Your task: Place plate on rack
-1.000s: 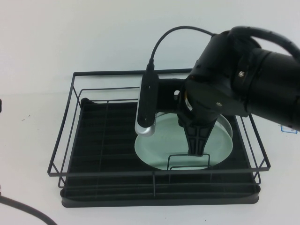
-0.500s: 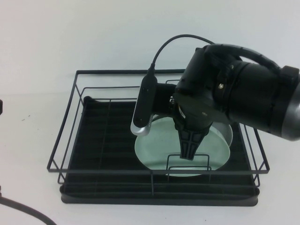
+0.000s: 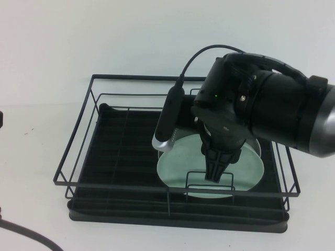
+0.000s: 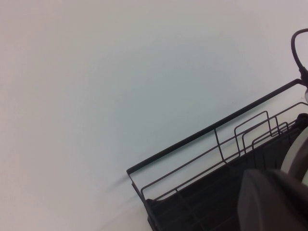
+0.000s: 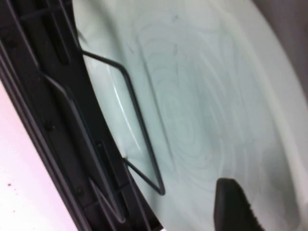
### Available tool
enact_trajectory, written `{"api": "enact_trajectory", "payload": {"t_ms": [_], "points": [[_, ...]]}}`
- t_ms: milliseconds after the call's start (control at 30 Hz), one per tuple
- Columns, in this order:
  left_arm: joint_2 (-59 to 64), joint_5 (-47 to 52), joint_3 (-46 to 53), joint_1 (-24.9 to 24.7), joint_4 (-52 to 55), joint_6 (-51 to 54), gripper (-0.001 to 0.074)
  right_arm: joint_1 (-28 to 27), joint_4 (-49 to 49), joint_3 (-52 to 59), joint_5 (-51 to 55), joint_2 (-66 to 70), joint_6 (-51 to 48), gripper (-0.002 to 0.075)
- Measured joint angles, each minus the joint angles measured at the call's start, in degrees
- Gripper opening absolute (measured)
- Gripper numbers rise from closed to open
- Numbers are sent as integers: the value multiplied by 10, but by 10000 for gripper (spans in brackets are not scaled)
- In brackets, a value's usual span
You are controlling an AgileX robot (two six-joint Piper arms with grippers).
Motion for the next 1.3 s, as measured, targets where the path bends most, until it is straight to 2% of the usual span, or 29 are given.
{"api": "enact_trajectory", "payload": {"t_ms": [233,700,933,1100,1300], "points": [[0,-13,0,0,0,0,1,0,-14,0,1,-27,18,315],[1,-53,2,0,-16,0,1,0,-2,0,13,-215,67,315],[1,-192,75,0,-101,-14,1,0,37,10,2,-352,116,312],[1,-213,128,0,-140,-13,1,0,72,76,-49,-461,122,268],[1,-211,148,0,-142,-13,1,0,121,254,-130,-574,126,204]]}}
